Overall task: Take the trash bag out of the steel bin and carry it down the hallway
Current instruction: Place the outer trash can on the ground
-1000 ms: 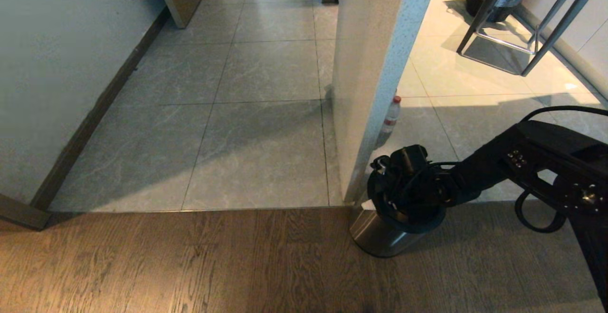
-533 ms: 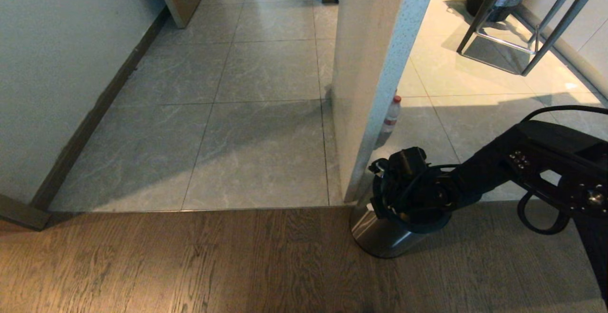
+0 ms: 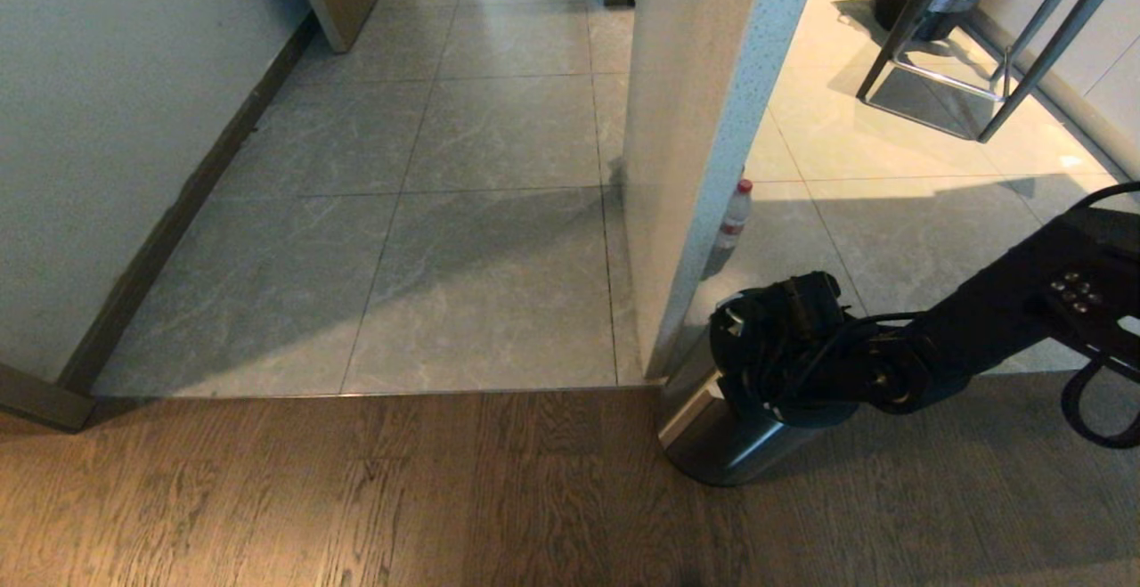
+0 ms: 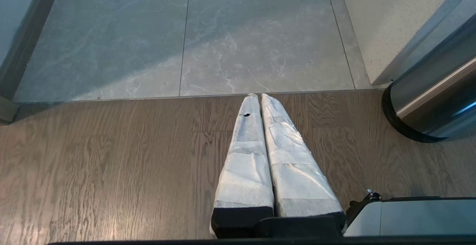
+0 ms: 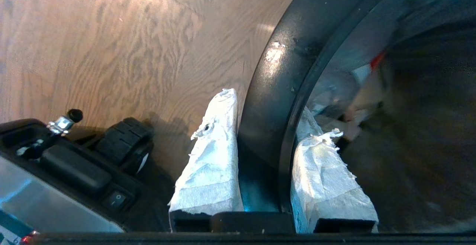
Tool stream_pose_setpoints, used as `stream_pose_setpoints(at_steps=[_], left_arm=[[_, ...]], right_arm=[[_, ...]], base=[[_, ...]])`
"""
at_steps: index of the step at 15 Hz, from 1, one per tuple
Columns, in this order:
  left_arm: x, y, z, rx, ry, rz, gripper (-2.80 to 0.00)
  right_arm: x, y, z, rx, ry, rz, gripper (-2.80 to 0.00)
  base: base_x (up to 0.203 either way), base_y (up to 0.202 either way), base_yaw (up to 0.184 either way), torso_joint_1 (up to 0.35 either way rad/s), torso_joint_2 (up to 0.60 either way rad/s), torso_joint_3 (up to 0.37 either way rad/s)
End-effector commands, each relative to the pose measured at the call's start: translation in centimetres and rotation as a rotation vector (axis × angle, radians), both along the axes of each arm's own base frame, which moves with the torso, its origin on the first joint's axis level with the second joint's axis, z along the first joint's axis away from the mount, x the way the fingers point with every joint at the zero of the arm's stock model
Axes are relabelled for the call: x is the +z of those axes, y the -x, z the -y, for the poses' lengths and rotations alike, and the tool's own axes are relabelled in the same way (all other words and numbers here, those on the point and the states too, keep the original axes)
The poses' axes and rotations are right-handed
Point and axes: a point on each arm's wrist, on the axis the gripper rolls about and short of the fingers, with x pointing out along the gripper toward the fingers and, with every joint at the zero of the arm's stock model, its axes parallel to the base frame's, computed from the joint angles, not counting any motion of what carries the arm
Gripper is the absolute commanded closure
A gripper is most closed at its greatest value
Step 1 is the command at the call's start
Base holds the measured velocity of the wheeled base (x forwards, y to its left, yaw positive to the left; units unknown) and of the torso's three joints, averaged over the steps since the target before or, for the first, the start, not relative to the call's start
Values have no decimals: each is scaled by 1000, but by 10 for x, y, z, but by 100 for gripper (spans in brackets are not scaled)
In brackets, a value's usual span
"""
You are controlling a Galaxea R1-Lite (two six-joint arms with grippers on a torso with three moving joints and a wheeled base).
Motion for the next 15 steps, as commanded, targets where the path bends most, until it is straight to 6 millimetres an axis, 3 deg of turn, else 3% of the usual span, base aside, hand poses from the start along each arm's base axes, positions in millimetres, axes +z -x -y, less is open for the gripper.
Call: stream_pose_setpoints(at_steps=[1,8,15], left_arm=[[0,0,0,0,0,0,0],[0,0,0,0,0,0,0],[0,0,0,0,0,0,0]], right_arm=[[23,11,3,13,-6,54,0],[80,46,16,32,-18,187,0],[132,107,37,27,-48,286,0]], base=[[0,0,0,0,0,0],[0,0,0,0,0,0],[0,0,0,0,0,0]])
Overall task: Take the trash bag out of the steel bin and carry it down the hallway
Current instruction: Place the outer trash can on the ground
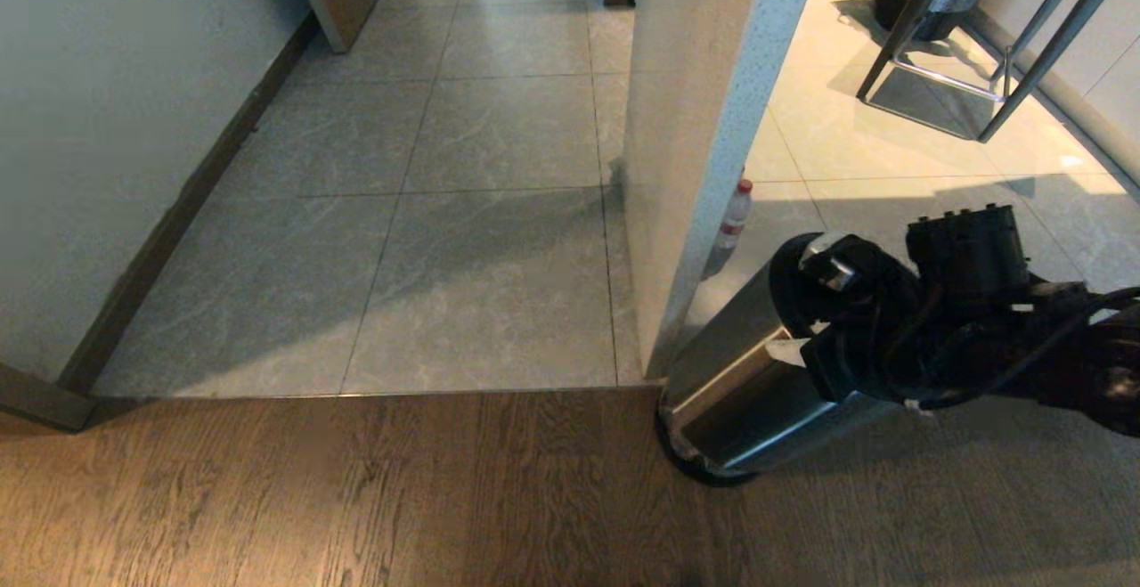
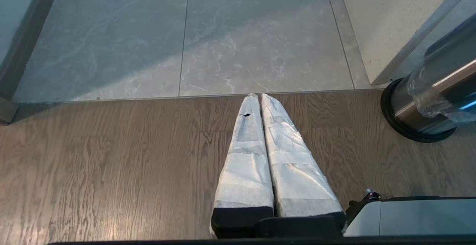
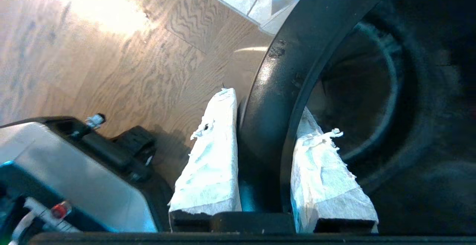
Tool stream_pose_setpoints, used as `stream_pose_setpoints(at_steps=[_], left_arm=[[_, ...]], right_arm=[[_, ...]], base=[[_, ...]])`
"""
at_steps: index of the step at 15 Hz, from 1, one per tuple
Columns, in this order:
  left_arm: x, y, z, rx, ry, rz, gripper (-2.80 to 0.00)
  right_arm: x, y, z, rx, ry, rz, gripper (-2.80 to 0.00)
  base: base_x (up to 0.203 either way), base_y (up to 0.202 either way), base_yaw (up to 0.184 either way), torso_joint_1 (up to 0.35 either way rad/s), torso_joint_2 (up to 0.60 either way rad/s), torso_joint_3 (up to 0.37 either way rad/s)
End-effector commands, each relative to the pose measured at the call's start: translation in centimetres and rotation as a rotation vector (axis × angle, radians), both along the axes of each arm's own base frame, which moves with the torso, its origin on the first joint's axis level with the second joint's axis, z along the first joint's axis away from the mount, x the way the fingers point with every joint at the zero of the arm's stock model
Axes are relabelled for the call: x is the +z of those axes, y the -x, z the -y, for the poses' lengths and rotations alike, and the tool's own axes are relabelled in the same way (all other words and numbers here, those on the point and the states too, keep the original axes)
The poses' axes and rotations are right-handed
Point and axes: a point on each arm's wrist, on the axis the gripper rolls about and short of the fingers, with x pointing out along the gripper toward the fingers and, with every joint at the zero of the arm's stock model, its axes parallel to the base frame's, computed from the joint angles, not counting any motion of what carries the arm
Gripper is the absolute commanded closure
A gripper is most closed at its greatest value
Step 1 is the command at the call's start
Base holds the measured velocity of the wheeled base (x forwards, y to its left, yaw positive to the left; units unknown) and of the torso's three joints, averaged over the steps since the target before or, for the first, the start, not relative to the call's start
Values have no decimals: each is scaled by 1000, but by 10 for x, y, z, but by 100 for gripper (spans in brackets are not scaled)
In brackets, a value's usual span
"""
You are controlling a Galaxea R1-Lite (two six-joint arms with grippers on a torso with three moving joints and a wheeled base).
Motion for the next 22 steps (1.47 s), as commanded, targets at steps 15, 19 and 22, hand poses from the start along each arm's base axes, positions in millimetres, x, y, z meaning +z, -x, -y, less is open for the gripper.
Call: stream_pose_setpoints(at_steps=[15,19,22], left_arm=[[0,0,0,0,0,0,0],[0,0,0,0,0,0,0],[0,0,0,0,0,0,0]], right_arm=[[121,136,56,-119,-98,176,0],[135,153,84,-393,-87,201,0],[135,155,107,-765,-94,201,0]], base=[[0,0,0,0,0,0],[0,0,0,0,0,0],[0,0,0,0,0,0]])
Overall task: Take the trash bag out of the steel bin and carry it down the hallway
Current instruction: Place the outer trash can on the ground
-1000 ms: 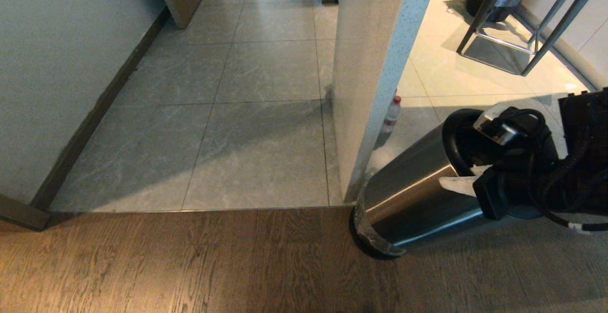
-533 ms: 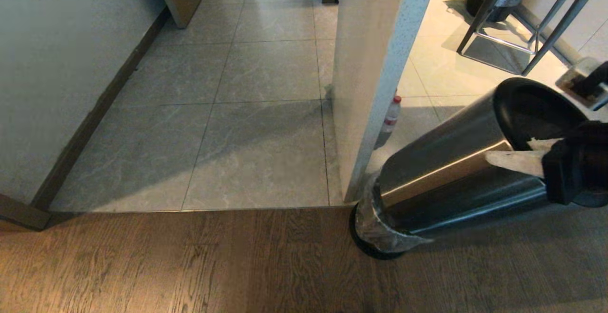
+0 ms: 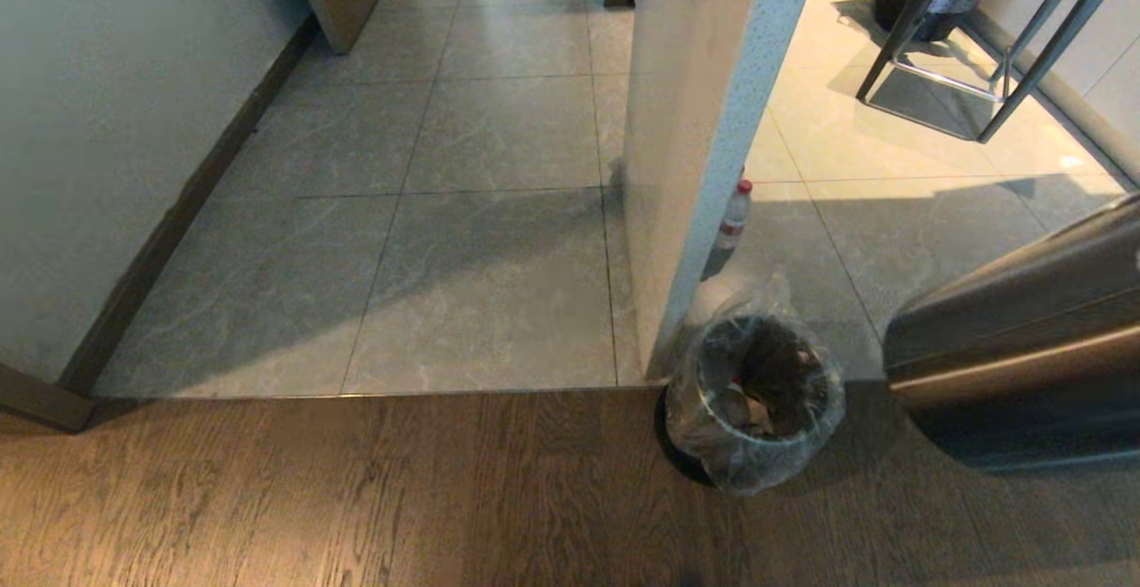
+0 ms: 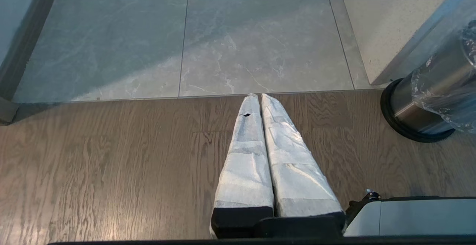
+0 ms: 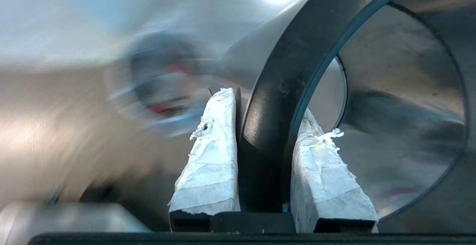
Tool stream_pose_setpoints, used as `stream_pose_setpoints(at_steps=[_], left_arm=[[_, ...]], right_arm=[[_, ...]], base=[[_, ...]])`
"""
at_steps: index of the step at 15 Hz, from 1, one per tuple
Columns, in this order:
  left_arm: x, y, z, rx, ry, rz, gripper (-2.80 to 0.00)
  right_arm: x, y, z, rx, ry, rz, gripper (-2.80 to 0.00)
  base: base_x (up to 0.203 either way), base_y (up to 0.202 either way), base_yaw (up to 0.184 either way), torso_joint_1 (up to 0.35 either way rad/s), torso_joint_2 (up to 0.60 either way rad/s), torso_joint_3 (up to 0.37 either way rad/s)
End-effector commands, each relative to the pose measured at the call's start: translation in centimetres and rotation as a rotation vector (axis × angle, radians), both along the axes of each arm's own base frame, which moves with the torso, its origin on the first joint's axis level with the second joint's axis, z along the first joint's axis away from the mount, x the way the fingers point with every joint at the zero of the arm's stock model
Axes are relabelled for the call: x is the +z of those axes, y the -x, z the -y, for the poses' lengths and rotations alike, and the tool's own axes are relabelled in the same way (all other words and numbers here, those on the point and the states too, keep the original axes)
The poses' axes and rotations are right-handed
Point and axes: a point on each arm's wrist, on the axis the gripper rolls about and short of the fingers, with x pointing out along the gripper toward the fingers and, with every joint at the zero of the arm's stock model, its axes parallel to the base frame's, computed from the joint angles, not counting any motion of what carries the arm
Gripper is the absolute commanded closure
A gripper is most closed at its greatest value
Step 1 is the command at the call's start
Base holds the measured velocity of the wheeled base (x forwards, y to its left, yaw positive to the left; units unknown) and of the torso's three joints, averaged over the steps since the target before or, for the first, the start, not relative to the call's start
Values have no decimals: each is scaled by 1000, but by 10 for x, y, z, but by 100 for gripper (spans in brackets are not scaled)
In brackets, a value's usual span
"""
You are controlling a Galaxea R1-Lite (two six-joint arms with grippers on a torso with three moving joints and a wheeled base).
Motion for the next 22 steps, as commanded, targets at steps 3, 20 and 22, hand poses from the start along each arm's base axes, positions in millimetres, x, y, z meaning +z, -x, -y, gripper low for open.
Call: stream_pose_setpoints(at_steps=[3,20,22], left_arm=[[0,0,0,0,0,0,0],[0,0,0,0,0,0,0],[0,0,0,0,0,0,0]], right_arm=[[-18,-24,30,-344,-136,-58,0],[-247,-296,206,-525,-282,-171,0],[-265,-313,216,-513,-258,-165,0]], base=[[0,0,0,0,0,0],[0,0,0,0,0,0],[0,0,0,0,0,0]])
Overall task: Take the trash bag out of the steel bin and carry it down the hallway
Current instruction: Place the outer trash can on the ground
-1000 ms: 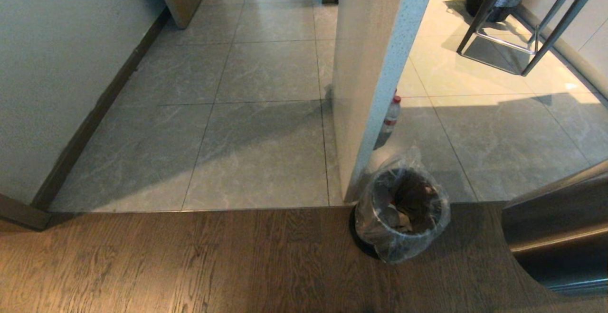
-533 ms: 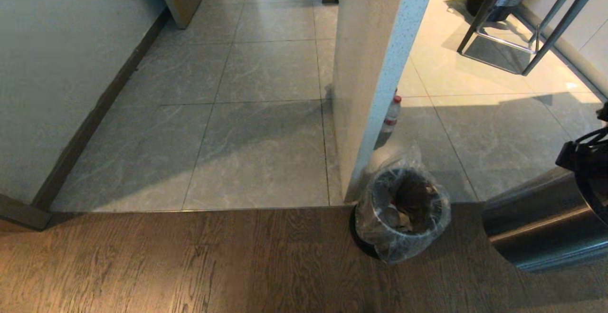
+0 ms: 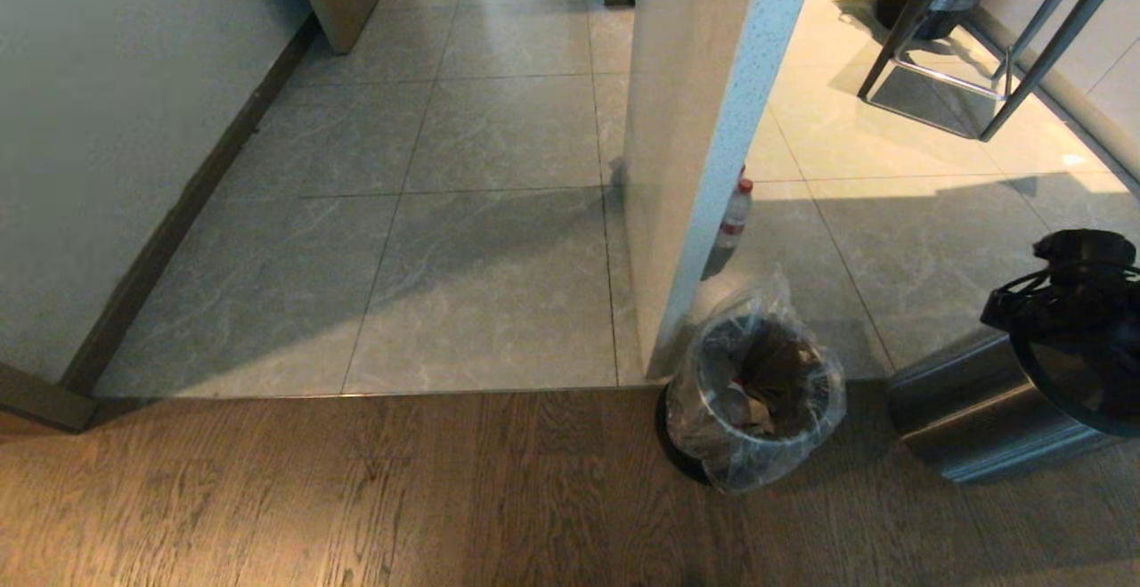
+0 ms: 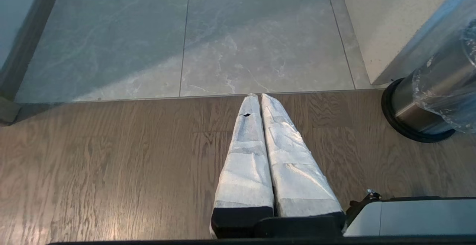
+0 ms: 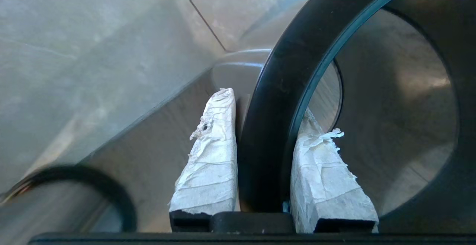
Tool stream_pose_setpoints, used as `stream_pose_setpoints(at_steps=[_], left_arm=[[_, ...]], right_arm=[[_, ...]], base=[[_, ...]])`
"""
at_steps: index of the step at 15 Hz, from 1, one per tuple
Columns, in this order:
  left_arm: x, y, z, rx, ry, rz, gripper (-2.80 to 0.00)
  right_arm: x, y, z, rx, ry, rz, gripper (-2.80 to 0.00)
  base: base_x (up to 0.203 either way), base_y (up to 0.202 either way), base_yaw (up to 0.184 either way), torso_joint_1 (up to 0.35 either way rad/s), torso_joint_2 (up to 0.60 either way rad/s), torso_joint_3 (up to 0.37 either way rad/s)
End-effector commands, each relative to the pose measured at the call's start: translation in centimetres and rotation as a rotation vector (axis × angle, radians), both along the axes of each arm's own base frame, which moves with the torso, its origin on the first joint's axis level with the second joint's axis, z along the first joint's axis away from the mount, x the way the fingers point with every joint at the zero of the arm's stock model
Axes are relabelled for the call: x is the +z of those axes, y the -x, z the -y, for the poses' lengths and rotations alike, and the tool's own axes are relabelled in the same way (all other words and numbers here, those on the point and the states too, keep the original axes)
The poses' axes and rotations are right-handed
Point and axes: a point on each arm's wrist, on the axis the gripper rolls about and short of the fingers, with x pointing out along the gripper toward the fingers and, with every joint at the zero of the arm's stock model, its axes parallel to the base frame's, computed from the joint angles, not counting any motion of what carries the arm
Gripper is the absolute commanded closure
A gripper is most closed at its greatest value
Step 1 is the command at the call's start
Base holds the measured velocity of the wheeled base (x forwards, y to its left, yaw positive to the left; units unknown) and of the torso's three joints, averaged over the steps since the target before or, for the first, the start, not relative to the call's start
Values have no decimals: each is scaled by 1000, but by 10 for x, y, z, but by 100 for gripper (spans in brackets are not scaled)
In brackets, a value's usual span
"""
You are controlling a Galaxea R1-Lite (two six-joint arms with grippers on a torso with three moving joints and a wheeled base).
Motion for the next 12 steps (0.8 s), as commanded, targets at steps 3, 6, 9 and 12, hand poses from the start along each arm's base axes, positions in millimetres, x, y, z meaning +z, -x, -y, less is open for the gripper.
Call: stream_pose_setpoints(at_steps=[3,6,9,12], left_arm=[[0,0,0,0,1,1,0],[0,0,0,0,1,1,0],[0,0,0,0,1,1,0],[0,0,0,0,1,1,0]], right_arm=[[-62,-23,18,12,-16,-56,0],[-81,-29,21,57,-28,-79,0],[-73,-28,20,64,-5,-84,0],[-40,-23,19,82,18,-38,-280]], base=[[0,0,0,0,0,0],[0,0,0,0,0,0],[0,0,0,0,0,0],[0,0,0,0,0,0]])
